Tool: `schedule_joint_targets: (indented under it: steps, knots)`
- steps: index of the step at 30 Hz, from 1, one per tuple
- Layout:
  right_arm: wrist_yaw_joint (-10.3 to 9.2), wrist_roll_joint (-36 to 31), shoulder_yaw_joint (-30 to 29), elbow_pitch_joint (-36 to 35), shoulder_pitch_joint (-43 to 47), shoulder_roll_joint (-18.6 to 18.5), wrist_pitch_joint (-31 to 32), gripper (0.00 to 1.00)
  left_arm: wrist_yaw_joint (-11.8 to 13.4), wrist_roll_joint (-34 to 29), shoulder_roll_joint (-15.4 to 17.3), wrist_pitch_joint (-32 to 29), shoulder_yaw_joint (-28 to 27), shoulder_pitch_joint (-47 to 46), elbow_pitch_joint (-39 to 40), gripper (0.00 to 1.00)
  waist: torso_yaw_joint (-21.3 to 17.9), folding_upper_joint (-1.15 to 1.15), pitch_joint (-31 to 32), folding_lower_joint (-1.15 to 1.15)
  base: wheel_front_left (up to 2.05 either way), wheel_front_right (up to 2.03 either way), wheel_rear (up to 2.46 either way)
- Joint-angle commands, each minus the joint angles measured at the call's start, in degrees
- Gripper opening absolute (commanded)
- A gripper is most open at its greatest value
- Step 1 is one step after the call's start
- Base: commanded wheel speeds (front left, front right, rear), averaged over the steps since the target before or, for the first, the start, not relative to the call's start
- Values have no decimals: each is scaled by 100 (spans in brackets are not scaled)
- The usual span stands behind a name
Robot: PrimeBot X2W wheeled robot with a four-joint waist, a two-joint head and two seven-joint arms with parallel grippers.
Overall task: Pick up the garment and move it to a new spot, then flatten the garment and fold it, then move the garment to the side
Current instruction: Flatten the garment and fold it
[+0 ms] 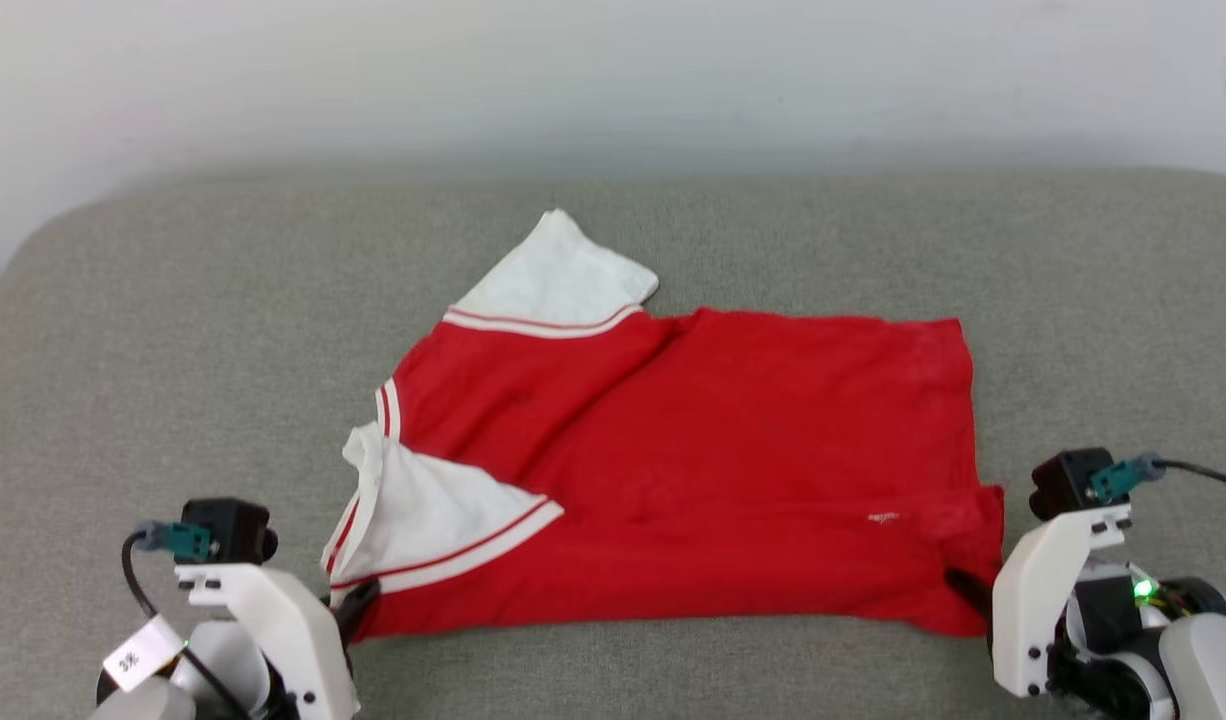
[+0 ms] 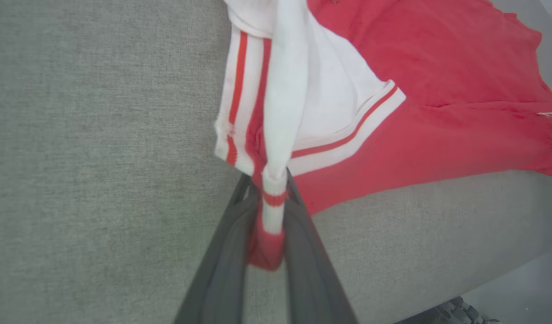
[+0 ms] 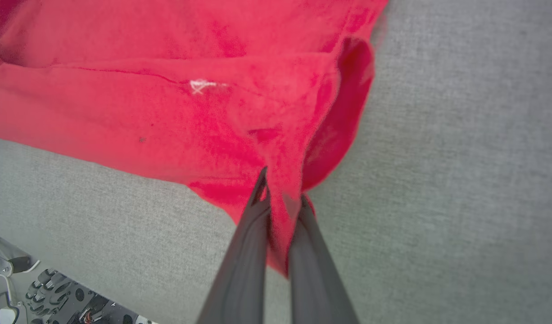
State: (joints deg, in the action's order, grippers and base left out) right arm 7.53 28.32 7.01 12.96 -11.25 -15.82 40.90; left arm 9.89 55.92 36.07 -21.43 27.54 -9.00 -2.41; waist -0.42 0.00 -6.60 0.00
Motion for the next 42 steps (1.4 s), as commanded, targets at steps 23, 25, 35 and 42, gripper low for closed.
schedule_joint_targets:
  steps: [23, 25, 35, 42]
  knots:
    - [-7, -79, -603, -200, 1540, 635, -742, 100, 189, 492, -302, 290, -5, 1176, -215, 100, 12, 0, 493, 0, 0, 0, 0]
    - [-7, -140, -611, -262, 1492, 640, -1169, 100, 165, 403, -306, 401, -7, 1112, -287, 100, 10, 0, 497, 0, 0, 0, 0]
    - [-7, -909, -950, -828, 1192, 900, -3283, 100, 384, -306, -338, 1511, -360, 439, -184, 100, -101, 0, 435, 0, 0, 0, 0]
    - [-7, -1251, -968, -1405, 888, 1043, -3636, 100, 304, -863, -437, 2155, -409, -489, -331, 100, -344, 0, -110, 0, 0, 0, 0]
